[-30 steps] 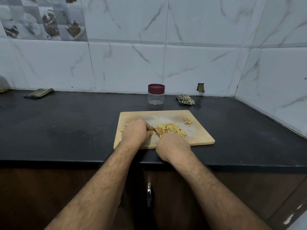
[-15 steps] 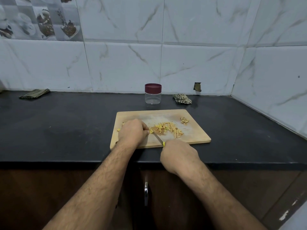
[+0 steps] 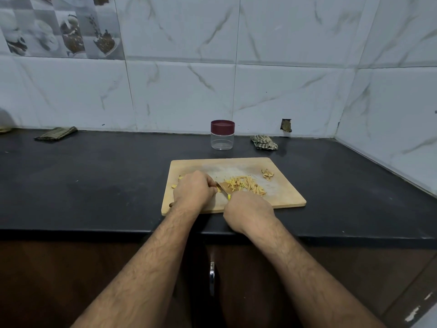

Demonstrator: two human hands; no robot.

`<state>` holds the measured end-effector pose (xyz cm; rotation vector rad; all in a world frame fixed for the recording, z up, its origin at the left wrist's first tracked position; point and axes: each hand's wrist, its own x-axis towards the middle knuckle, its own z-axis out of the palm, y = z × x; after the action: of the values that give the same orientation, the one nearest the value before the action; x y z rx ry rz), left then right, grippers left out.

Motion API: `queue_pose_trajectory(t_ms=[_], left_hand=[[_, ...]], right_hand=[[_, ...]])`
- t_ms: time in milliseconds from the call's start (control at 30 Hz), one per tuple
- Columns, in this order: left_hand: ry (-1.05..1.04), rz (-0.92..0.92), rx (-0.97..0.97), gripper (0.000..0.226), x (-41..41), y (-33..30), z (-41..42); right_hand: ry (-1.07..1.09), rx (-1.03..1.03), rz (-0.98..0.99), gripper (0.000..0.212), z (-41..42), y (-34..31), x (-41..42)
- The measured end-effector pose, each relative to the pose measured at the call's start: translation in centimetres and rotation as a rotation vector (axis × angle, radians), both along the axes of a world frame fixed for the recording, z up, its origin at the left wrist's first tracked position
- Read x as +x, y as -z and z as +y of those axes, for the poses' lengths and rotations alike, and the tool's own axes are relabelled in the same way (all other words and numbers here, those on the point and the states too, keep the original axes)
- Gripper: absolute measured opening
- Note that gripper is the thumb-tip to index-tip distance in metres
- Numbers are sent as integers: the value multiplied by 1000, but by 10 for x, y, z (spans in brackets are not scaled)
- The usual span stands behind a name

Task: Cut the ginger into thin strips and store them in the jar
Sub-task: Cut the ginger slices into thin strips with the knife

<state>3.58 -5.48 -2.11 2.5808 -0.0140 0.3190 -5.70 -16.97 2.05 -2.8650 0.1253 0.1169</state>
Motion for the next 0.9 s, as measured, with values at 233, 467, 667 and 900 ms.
queue_pose_trajectory(t_ms=[233,467,667,900], left_hand=[[-1,30,-21,12,1,0,0],[-5,8,-11,9,0,0,0],[-22,3,-43,5,-2,0,0],[-22,12,-45,4,-1,1,0]], right_hand=[[-4,-11,33,32,4,-1,0],[35,-25,47,22,-10,11,-26],[31,-12,-25,24,-12,2,-24],[15,18,-27,27,-2,1,-13]])
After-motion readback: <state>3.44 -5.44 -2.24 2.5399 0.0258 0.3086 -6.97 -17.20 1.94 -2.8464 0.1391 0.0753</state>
